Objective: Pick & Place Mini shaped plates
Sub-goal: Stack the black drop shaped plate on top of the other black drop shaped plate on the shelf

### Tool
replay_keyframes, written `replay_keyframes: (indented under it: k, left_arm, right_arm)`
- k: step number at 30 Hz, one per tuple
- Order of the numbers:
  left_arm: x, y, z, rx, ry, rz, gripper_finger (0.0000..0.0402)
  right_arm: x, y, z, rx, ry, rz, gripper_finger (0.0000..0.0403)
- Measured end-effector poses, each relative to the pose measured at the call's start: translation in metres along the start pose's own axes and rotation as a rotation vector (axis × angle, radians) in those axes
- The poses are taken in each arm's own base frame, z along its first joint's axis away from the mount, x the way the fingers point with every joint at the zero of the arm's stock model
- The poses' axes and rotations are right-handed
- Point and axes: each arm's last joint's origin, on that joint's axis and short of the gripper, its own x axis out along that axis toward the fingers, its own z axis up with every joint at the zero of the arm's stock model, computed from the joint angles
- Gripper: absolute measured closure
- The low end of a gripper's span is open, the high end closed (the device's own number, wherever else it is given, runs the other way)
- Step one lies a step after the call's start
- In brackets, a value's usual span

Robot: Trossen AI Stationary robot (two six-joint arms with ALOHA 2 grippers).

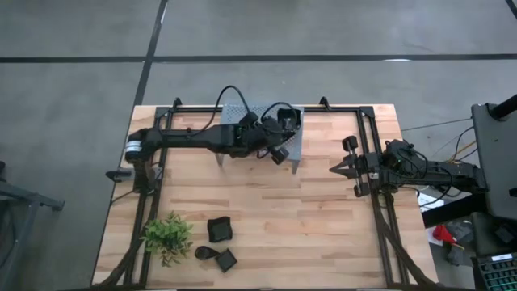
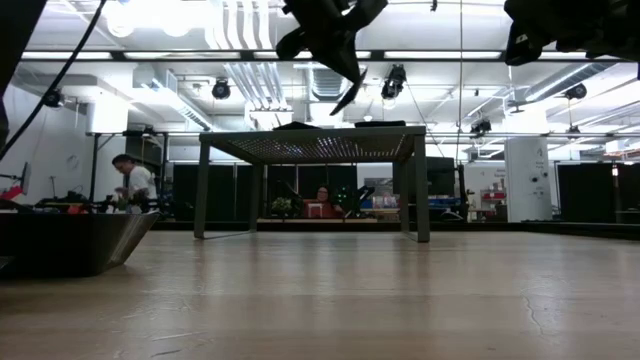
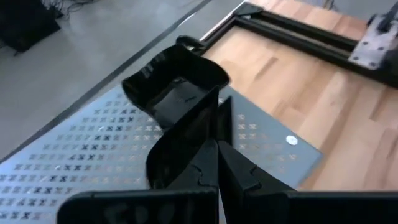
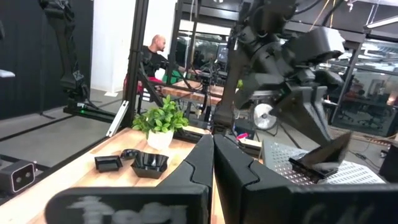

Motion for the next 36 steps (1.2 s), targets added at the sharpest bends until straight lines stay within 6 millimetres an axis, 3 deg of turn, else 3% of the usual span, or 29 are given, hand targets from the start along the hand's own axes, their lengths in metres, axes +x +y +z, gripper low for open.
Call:
replay_keyframes:
  k: [12, 22, 36]
  left_arm:
    - [0.014, -0.004, 0.003, 0.005, 0.047, -0.044, 0.0401]
    - [0.014, -0.006, 0.008, -0.016, 0.006, -0.077, 0.0401]
    - [0.039, -0.014, -0.004, 0.020, 0.024, -0.049, 0.0401]
  right_arm:
    - [0.000, 0.000, 0.000, 0.000, 0.000, 0.000, 0.0394]
    - [0.000, 0.000, 0.000, 0.001, 0.000, 0.000, 0.0394]
    - [0.001, 0.000, -0.001, 0.003, 0.010, 0.001, 0.0394]
